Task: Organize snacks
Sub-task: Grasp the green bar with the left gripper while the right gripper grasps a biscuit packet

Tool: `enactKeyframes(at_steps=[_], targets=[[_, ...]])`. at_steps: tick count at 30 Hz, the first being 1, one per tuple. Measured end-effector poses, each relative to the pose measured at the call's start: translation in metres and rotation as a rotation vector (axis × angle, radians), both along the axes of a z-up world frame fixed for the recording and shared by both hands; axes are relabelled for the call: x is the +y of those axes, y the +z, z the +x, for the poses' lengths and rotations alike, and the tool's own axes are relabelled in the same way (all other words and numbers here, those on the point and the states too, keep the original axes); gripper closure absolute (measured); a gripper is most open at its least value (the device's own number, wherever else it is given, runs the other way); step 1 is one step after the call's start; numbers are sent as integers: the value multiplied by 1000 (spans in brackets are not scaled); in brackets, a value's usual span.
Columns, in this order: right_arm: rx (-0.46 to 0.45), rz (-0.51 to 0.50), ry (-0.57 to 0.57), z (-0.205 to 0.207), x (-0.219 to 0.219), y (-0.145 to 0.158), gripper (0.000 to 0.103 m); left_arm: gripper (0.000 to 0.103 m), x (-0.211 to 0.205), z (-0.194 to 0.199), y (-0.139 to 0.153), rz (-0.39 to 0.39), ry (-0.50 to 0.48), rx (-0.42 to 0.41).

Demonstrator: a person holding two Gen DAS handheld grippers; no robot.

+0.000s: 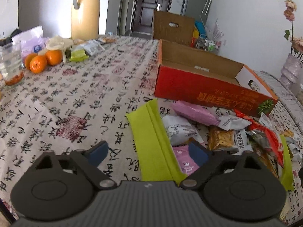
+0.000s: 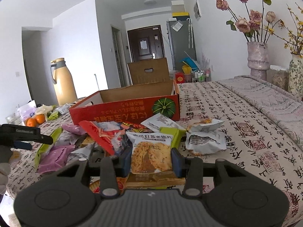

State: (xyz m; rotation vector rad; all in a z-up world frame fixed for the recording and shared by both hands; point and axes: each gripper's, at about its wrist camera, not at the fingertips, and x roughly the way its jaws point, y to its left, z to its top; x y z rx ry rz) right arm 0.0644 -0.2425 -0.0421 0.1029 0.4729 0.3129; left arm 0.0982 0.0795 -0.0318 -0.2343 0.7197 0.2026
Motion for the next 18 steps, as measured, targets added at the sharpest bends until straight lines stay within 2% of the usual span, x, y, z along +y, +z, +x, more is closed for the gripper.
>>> enactKeyframes(at_steps=[4,6,8,18], targets=[[-2,-3,2,1,3,1,61,34,2,7,-7,-47,-8,34],[-1,-5,1,1,3,1,61,49,2,8,-9,-58,-12,36],[1,-5,1,2,3,1,61,54,2,7,-10,-54,-13,34],[-3,-3,0,1,3,1,61,62,-2,-1,-5,-23,-35,6]])
